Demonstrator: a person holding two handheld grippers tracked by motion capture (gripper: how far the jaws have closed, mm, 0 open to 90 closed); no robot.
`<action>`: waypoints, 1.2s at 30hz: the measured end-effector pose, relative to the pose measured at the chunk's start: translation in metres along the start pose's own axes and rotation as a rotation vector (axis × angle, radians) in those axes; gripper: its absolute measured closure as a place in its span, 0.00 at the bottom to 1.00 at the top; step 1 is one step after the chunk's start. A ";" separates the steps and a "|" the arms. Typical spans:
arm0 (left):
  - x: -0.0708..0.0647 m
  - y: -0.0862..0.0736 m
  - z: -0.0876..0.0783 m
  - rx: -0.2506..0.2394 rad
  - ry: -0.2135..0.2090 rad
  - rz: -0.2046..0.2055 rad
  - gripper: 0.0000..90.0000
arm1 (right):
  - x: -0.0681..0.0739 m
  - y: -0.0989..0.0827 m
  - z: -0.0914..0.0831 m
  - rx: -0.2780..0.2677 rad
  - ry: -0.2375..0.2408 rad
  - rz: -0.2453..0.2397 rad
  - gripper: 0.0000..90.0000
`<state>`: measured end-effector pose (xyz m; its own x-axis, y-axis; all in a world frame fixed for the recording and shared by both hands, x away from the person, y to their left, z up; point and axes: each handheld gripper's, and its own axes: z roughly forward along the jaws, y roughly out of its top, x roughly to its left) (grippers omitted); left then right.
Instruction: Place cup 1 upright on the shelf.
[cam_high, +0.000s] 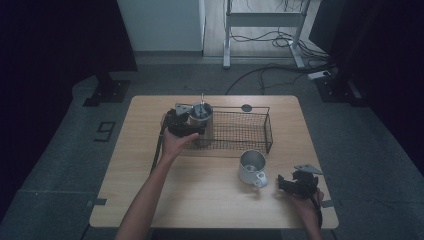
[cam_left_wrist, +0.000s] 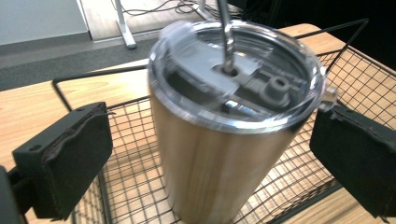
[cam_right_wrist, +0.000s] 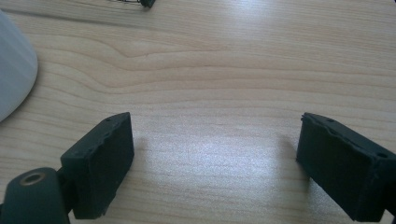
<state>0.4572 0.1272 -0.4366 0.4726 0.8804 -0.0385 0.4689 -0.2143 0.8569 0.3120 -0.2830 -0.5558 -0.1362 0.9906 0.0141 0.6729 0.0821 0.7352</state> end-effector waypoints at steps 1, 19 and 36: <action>0.002 -0.002 -0.003 0.002 0.004 -0.004 0.00 | 0.000 0.000 0.000 0.000 0.000 0.000 0.12; -0.001 -0.020 -0.045 -0.013 -0.022 0.023 0.00 | 0.000 0.000 0.000 0.001 0.000 0.003 0.12; -0.013 -0.055 -0.076 0.003 -0.092 0.039 0.02 | 0.000 0.000 0.000 0.001 0.000 0.001 0.12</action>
<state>0.3685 0.1594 -0.4438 0.5566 0.8291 -0.0525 0.4511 -0.2486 0.8572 0.3120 -0.2829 -0.5556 -0.1358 0.9906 0.0147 0.6737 0.0815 0.7345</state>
